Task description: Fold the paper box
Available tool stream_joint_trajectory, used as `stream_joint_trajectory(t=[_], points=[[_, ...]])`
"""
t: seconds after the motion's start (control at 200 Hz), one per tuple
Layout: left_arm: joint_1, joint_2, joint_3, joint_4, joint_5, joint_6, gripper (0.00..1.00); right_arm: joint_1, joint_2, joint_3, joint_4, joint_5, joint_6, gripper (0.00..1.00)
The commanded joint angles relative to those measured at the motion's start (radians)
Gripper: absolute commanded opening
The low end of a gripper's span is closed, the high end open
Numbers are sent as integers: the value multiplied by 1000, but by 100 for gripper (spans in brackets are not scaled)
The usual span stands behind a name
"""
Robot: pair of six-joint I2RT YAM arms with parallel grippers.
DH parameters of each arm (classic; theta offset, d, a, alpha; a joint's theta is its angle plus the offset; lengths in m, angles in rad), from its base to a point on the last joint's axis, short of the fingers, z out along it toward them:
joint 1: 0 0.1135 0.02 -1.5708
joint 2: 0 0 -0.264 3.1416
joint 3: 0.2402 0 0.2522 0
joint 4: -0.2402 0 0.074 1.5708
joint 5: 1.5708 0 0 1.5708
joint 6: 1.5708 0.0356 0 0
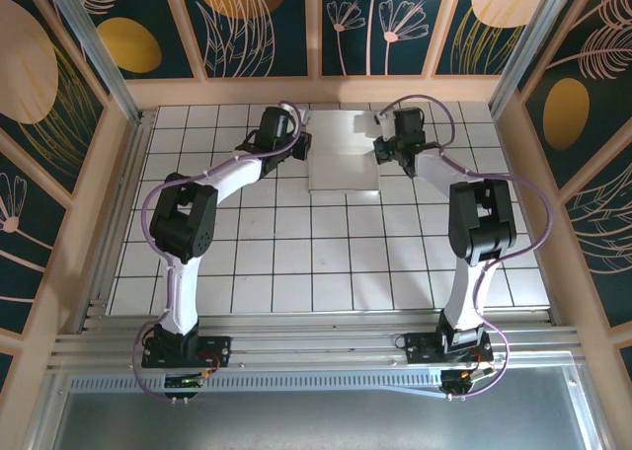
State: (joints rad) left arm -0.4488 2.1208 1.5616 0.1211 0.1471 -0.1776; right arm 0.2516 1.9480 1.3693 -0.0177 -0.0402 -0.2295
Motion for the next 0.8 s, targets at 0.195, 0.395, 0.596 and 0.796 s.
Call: stream_joint_trajectory(t=[0.195, 0.395, 0.596, 0.796], points=[[-14, -14, -48, 231, -29, -104, 0, 52, 29, -39, 163, 162, 240, 0], [-18, -12, -126, 303, -9, -163, 0, 58, 29, -99, 187, 162, 367, 0], [-18, -7, -170, 284, -20, -217, 0, 79, 11, -165, 228, 128, 432, 0], [-19, -27, -217, 312, 1, -222, 0, 102, -8, -163, 213, 123, 406, 0]])
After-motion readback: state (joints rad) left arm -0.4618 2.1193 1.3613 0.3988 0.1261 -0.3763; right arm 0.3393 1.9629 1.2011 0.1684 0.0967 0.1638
